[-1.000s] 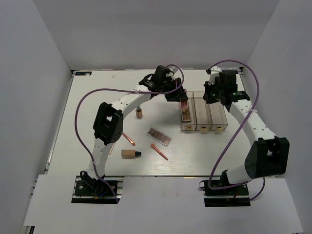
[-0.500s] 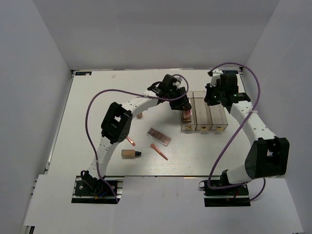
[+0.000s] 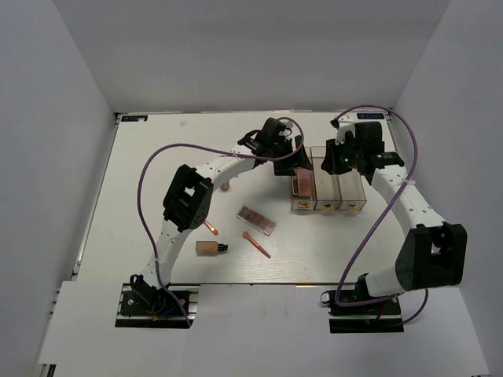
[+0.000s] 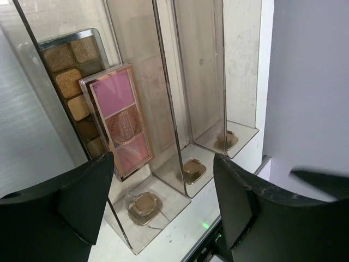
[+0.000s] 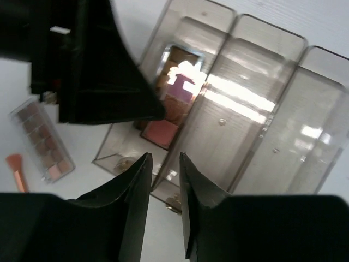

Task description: Organize the makeup

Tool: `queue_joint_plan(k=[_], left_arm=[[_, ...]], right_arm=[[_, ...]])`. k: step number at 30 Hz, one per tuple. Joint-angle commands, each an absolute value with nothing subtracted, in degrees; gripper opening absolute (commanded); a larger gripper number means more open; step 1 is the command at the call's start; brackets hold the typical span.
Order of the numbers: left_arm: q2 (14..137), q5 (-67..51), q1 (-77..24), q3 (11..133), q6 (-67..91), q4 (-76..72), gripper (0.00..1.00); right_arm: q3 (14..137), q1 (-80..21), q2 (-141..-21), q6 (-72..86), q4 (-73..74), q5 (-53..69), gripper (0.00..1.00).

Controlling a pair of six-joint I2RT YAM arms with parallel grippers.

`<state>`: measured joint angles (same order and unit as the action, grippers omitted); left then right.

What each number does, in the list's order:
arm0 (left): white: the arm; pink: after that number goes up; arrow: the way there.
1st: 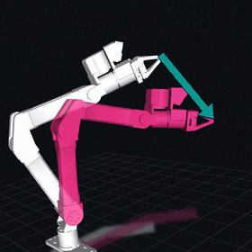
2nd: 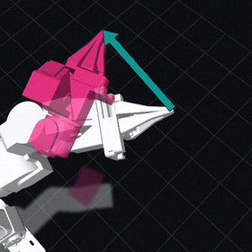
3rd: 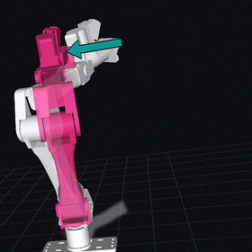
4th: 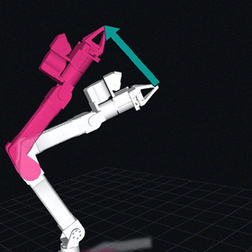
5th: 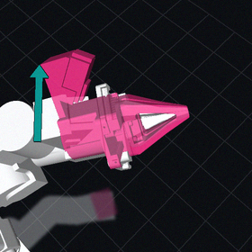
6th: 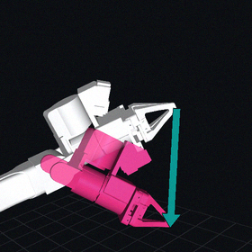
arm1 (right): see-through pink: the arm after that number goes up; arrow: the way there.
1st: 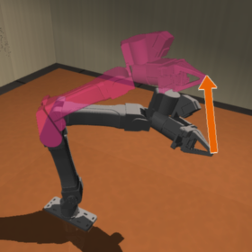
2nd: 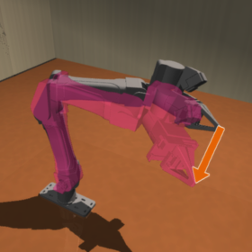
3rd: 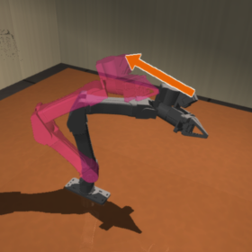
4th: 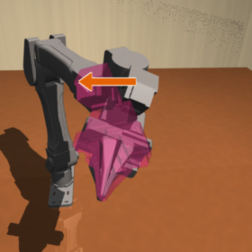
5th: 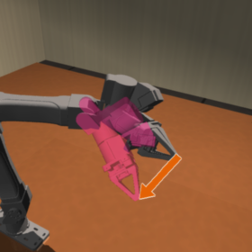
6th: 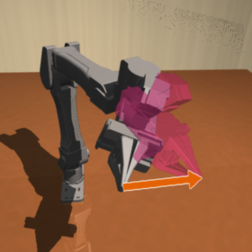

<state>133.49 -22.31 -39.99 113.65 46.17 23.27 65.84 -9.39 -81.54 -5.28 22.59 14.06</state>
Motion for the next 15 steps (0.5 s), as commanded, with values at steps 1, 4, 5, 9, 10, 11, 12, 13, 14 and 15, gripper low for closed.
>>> queue_joint_plan(k=[1, 4, 5, 9, 10, 11, 12, 13, 14, 15], left_arm=[[126.5, -20.4, -40.3, 116.0, 46.4, 22.2, 0.83], [121.4, -16.9, -39.0, 115.2, 45.1, 23.9, 0.82], [119.6, -15.7, -39.0, 114.2, 44.3, 24.6, 0.82], [106.0, -5.8, -37.8, 106.9, 40.2, 28.7, 0.80], [102.9, -4.5, -37.3, 104.1, 40.2, 28.7, 0.78], [99.9, -3.4, -37.3, 98.1, 40.3, 28.3, 0.73], [94.0, -2.4, -36.7, 95.0, 40.7, 28.1, 0.69], [91.2, -1.0, -36.0, 92.1, 41.0, 28.4, 0.66], [88.4, 2.0, -35.9, 89.4, 41.5, 29.5, 0.63], [82.7, 3.2, -35.3, 84.2, 42.5, 30.2, 0.61]], right_arm=[[65.2, -9.2, -78.1, -11.1, 24.3, 29.4, 0.34], [64.7, -9.6, -77.1, -20.5, 30.2, 44.8, 0.44], [64.7, -9.9, -77.5, -25.4, 34.1, 47.9, 0.46], [63.2, -13.9, -78.2, -32.0, 37.0, 48.7, 0.51], [63.0, -15.0, -78.2, -33.4, 37.3, 47.9, 0.54], [62.8, -16.1, -78.2, -34.4, 37.2, 46.9, 0.57], [62.7, -17.2, -78.4, -35.4, 37.0, 44.4, 0.59], [62.6, -21.3, -79.0, -35.6, 36.6, 43.1, 0.61], [62.7, -22.8, -79.7, -35.2, 36.1, 41.3, 0.63], [62.8, -25.4, -80.4, -33.8, 34.9, 38.6, 0.64]])
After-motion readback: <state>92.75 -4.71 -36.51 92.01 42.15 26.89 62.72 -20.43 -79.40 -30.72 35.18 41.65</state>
